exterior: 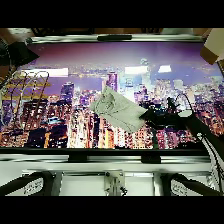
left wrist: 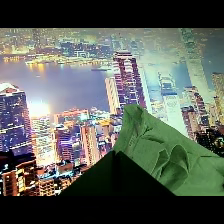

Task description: Fold the shirts.

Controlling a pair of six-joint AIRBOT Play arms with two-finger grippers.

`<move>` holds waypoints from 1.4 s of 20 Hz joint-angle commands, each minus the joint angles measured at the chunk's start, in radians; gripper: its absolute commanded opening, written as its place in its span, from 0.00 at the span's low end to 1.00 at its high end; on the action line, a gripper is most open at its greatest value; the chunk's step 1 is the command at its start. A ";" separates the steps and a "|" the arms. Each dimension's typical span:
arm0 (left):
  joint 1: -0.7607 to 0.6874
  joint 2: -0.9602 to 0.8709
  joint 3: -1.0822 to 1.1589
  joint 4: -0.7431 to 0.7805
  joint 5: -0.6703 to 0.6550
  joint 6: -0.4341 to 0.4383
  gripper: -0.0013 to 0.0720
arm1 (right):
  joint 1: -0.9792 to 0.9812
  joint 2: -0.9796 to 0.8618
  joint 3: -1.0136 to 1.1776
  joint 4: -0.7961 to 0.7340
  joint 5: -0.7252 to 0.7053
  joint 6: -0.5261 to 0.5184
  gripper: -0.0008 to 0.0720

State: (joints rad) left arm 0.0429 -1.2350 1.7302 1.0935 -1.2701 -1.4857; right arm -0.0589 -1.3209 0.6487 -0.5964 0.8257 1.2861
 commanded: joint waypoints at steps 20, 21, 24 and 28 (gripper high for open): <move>0.000 -0.005 -0.001 0.000 0.000 0.091 0.06 | -0.128 0.141 1.094 -0.327 0.482 0.363 0.11; 0.000 -0.005 -0.001 0.000 0.000 0.092 0.06 | -0.136 0.141 1.111 -0.344 0.480 0.372 0.11; 0.000 -0.005 -0.001 0.000 0.000 0.107 0.06 | -0.165 0.123 1.113 -0.356 0.475 0.381 0.11; 0.000 -0.005 -0.007 -0.001 0.000 0.106 0.06 | -0.164 0.031 1.113 -0.370 0.383 0.378 0.11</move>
State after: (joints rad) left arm 0.0429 -1.2392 1.7279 1.0931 -1.2701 -1.3857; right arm -0.2173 -1.2373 1.7454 -0.9295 1.2697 1.6466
